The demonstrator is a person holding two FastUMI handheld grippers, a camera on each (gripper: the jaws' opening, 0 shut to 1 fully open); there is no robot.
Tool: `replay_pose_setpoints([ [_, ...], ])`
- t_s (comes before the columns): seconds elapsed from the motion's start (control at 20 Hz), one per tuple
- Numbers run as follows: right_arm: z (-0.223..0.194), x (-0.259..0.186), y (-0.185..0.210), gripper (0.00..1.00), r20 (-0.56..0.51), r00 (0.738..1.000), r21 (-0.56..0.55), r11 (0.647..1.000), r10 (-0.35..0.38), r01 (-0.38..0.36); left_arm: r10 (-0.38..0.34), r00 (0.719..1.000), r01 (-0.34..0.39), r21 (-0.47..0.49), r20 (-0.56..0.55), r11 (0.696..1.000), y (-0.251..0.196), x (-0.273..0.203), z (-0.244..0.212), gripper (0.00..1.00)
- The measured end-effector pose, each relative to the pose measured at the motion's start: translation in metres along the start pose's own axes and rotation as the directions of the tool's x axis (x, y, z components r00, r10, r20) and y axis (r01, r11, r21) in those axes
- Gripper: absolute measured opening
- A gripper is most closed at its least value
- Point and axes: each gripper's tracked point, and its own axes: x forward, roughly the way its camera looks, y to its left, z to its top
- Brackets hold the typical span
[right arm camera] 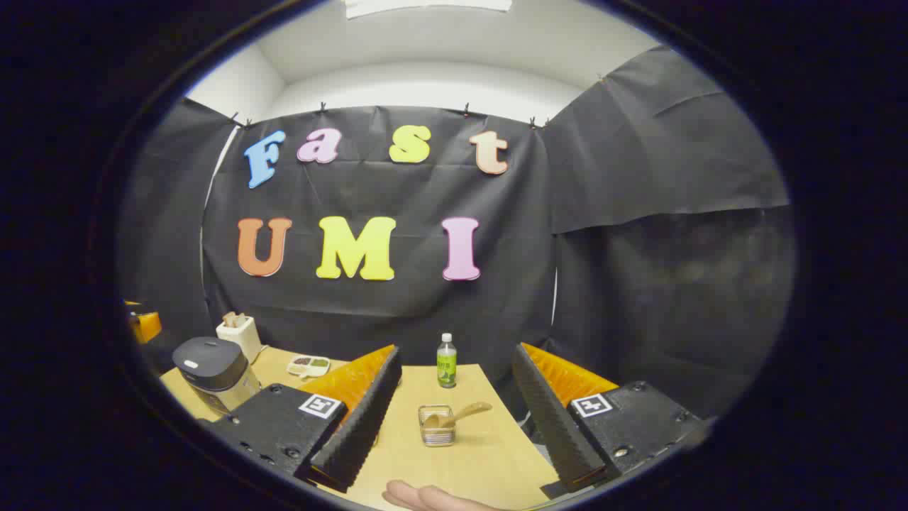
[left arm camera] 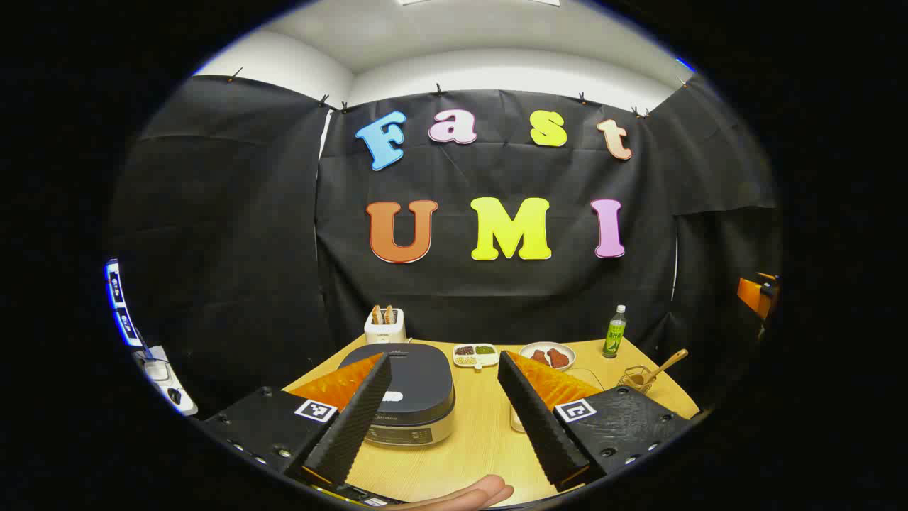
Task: Close the left gripper, press the button to open the rice cooker; take a wooden spoon from the chopstick holder with the right hand, scoop a spoonful of rice and pour it into the rice cooker, then put the wooden spoon back into the chopstick holder.
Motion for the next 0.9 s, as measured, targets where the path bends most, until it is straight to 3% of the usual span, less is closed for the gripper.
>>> replay_pose_setpoints([
  [0.05, 0.0, 0.0, 0.0, 1.0, -0.004, 1.0, 0.001, 1.0, 0.005, -0.005, 0.001, 1.0, -0.001, 0.002, 0.006, 1.0, 0.001, 0.0, 0.003, 0.96],
  [0.9, -0.007, 0.003, -0.005, 1.0, -0.026, 1.0, 0.013, 1.0, 0.018, -0.018, -0.039, 0.999, 0.039, -0.018, 0.032, 0.999, 0.002, -0.003, 0.01, 0.96],
])
